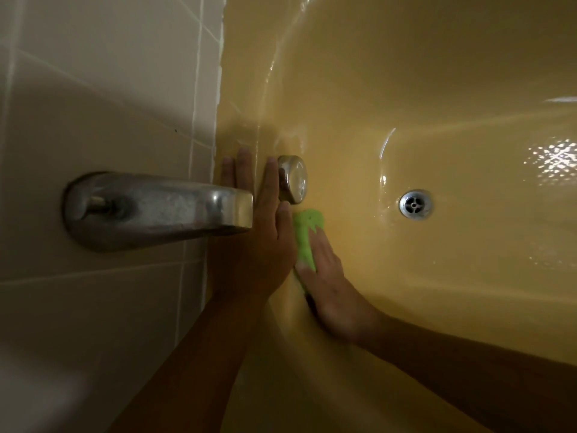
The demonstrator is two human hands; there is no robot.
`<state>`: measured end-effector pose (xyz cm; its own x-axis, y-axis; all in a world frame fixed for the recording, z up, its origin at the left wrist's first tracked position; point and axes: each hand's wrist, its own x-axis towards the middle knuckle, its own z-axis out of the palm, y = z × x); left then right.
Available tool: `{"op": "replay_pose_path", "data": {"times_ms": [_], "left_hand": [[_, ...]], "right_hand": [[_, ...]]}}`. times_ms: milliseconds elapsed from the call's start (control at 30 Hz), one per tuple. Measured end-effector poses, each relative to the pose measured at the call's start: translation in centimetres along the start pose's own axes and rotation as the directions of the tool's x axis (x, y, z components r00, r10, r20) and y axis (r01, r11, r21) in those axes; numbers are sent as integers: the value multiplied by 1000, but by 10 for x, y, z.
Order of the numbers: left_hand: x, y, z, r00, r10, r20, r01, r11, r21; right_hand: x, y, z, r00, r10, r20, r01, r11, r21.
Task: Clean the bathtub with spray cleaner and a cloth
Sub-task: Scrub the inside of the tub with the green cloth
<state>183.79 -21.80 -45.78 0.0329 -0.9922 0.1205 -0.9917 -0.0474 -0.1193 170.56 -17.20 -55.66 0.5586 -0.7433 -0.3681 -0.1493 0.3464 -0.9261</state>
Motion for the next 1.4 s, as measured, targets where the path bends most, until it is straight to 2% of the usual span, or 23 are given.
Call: {"op": "replay_pose_path", "data": {"times_ms": [67, 167, 267, 333, 400, 433, 500, 533, 567, 633, 700, 800, 867, 933, 1000, 1067, 1100, 1167, 1233, 1300, 1400], "left_hand": [[3, -1, 1, 1000, 8, 20, -8, 1000, 18], [11, -3, 0, 997, -3, 73, -4, 995, 97], [16, -3, -1, 995, -16, 100, 4, 993, 115], [18, -3, -1, 994, -14, 109, 0, 992, 124], [20, -4, -1, 994, -13, 106, 0, 993, 118], [21, -3, -1, 994, -16, 104, 4, 994, 110], [24, -2, 0, 995, -19, 102, 9, 996, 94], [25, -1, 0, 995, -19, 100, 9, 996, 93], [27, -1, 0, 996, -18, 93, 9, 995, 95], [29, 0, 0, 997, -14, 77, 7, 996, 94], [32, 0, 0, 998, -15, 66, 9, 996, 90], [37, 0, 0, 998, 3, 56, -10, 993, 119], [41, -1, 1, 998, 4, 61, -11, 993, 120], [45, 0, 1, 997, -3, 71, -5, 995, 103], [48, -1, 1, 997, -8, 76, 1, 996, 91], [51, -2, 3, 997, 1, 76, -7, 997, 79], [53, -3, 4, 997, 9, 76, -15, 997, 78], [58, -6, 5, 997, 15, 73, -22, 995, 93], [64, -6, 6, 997, 16, 72, -23, 995, 102], [67, -7, 6, 997, 18, 77, -26, 994, 109], [72, -10, 5, 996, 50, 77, -59, 991, 119]], "right_hand": [[-15, -3, -8, 992, -87, 96, 90, 995, -33], [16, 25, -20, 995, -65, 81, 75, 989, -129], [65, 80, -37, 994, 97, -43, -102, 983, -150], [91, 123, -54, 962, 233, -145, -267, 915, -301], [111, 151, -71, 890, 353, -287, -451, 772, -448], [121, 154, -76, 840, 403, -364, -537, 719, -442], [140, 133, -79, 755, 486, -440, -635, 709, -307], [147, 115, -76, 754, 508, -417, -626, 748, -221], [154, 100, -69, 799, 485, -356, -560, 816, -145], [154, 63, -59, 921, 325, -214, -313, 946, 90], [140, 25, -58, 977, 132, -167, -85, 962, 260], [122, -8, -64, 994, -76, -77, 87, 985, 150], [121, 2, -63, 986, -154, -60, 157, 986, 60], [123, 36, -59, 991, -98, -88, 100, 995, 16], [129, 76, -57, 976, 135, -171, -135, 991, 9], [135, 100, -57, 902, 337, -270, -373, 923, -96], [140, 105, -58, 873, 387, -296, -438, 889, -132], [150, 93, -58, 854, 453, -255, -479, 877, -46], [158, 68, -59, 889, 422, -179, -403, 905, 135], [161, 33, -65, 949, 281, -143, -227, 924, 308], [157, -25, -83, 990, 39, -135, 11, 938, 346]]}}
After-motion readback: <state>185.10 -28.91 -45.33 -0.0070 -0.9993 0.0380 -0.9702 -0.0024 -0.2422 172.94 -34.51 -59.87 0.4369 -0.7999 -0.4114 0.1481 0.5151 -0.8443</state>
